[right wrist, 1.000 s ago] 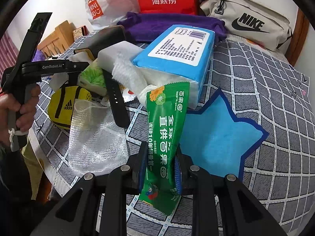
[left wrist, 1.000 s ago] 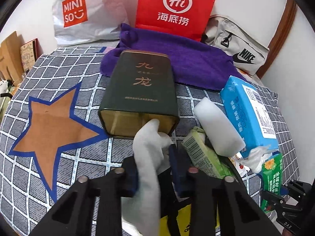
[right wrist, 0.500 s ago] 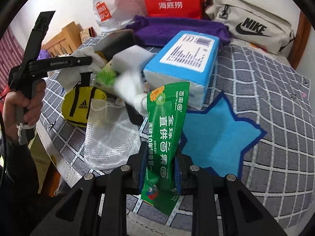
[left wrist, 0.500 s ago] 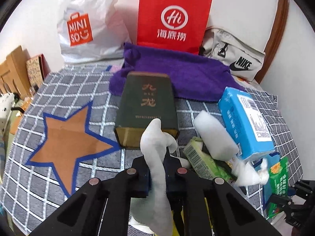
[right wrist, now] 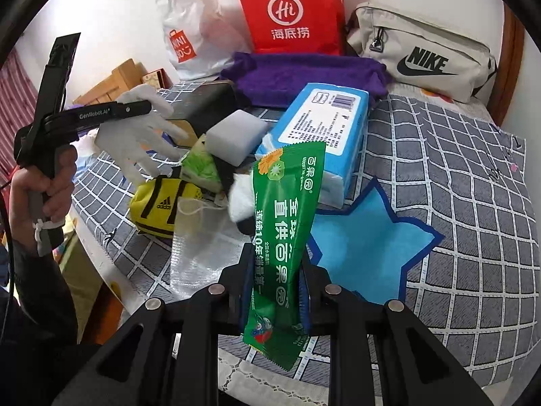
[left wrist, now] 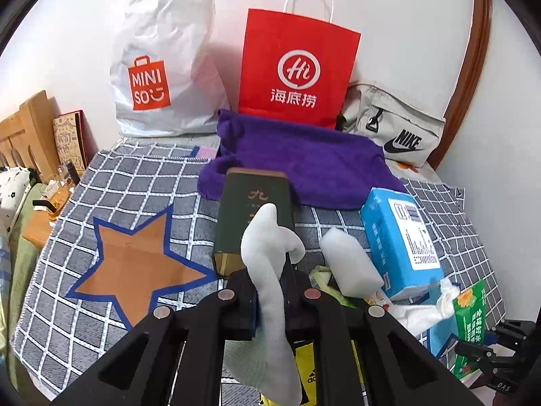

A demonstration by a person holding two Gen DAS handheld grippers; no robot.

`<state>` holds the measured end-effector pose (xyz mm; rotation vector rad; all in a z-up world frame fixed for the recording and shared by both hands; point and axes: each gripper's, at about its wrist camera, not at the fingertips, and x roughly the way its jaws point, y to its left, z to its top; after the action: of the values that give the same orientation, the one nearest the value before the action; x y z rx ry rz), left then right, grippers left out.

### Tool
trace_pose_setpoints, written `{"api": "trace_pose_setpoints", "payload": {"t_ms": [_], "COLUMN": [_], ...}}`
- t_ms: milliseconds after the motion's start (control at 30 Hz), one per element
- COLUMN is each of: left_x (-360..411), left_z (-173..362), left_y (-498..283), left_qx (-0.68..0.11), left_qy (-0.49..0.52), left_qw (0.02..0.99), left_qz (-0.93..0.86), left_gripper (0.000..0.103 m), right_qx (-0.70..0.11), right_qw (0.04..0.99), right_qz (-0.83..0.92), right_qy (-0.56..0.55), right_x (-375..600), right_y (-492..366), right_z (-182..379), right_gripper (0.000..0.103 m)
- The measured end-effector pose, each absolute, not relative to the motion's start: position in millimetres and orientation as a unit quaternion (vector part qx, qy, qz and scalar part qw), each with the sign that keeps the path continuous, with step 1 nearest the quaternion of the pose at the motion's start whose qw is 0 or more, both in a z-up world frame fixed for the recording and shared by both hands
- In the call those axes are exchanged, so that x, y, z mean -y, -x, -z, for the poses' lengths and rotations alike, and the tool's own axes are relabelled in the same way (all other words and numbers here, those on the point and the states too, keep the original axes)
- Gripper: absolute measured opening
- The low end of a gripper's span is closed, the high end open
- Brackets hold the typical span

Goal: Organize soft objects
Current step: 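Carry the green packet with the right gripper while the left gripper carries the white cloth toward the purple towel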

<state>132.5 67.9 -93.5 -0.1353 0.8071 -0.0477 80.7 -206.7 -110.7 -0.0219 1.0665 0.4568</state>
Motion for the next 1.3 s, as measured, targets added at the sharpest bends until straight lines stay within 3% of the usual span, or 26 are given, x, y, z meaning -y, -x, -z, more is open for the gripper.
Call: {"api": "trace_pose_setpoints", "payload": {"t_ms": [267,533,867,1100,1300], "left_x": [-60,-33,-18,-28,-40], "left_z": [95,99,101,99,93], "left_y": [-127,-122,-122,-123,-123], "left_qx": [-0.396,-0.403,-0.408,-0.408,-0.403], "left_qy": [0.064,0.056,0.051,0.056,0.063], "left_qw": [0.916,0.911,0.908,0.908,0.911], "left_qz": [0.029,0.069,0.083,0.071,0.059], "left_gripper": [0.010,0.010,0.010,0.010,0.010], "right_qx": [-0.586,-0.584,-0.543,-0.471,-0.463], "right_qw": [0.787,0.801,0.834,0.868,0.865], "right_qz": [-0.190,-0.128,-0.097,-0.159,-0.191], "right_qy": [0.006,0.015,0.019,-0.005,-0.022], "right_x": [208,229,242,228,207], "right_y": [-90,-87,-79,-83,-96], "right_z": [170,167,143,94,84], "right_gripper": [0.023,0.022,0.022,0.022,0.022]}}
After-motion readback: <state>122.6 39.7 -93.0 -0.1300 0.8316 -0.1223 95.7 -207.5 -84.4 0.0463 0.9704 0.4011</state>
